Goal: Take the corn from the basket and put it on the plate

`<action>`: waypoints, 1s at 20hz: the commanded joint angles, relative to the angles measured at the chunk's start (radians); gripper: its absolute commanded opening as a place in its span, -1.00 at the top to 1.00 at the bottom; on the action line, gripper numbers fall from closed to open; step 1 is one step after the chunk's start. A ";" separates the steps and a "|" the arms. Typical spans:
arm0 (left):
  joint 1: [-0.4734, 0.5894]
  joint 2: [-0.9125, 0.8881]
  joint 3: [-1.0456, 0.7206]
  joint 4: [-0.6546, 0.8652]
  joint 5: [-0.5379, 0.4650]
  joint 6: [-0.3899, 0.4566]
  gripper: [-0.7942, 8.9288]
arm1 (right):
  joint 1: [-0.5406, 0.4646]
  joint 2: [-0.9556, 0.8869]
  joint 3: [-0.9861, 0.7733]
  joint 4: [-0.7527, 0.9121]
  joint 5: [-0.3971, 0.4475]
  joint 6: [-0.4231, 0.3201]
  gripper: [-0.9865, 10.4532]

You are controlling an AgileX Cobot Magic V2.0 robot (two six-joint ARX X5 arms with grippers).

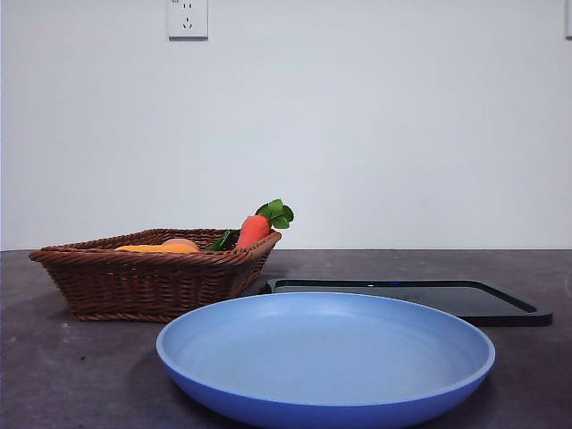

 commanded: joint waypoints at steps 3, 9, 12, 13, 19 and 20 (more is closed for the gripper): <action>0.003 0.011 0.085 -0.081 0.027 -0.058 0.83 | 0.000 0.000 0.063 0.012 -0.042 0.074 0.82; 0.003 0.089 0.204 -0.129 0.127 -0.058 0.83 | 0.001 0.046 0.149 0.000 -0.097 0.090 0.82; 0.003 0.152 0.273 -0.181 0.154 -0.047 0.83 | 0.008 0.098 0.213 -0.037 -0.113 0.079 0.82; 0.003 0.177 0.298 -0.203 0.165 -0.036 0.83 | 0.010 0.120 0.238 -0.051 -0.125 0.061 0.82; 0.003 0.315 0.436 -0.309 0.285 0.086 0.83 | 0.039 0.292 0.410 -0.190 -0.209 -0.071 0.82; 0.003 0.339 0.462 -0.329 0.294 0.106 0.83 | 0.048 0.326 0.443 -0.229 -0.225 -0.101 0.82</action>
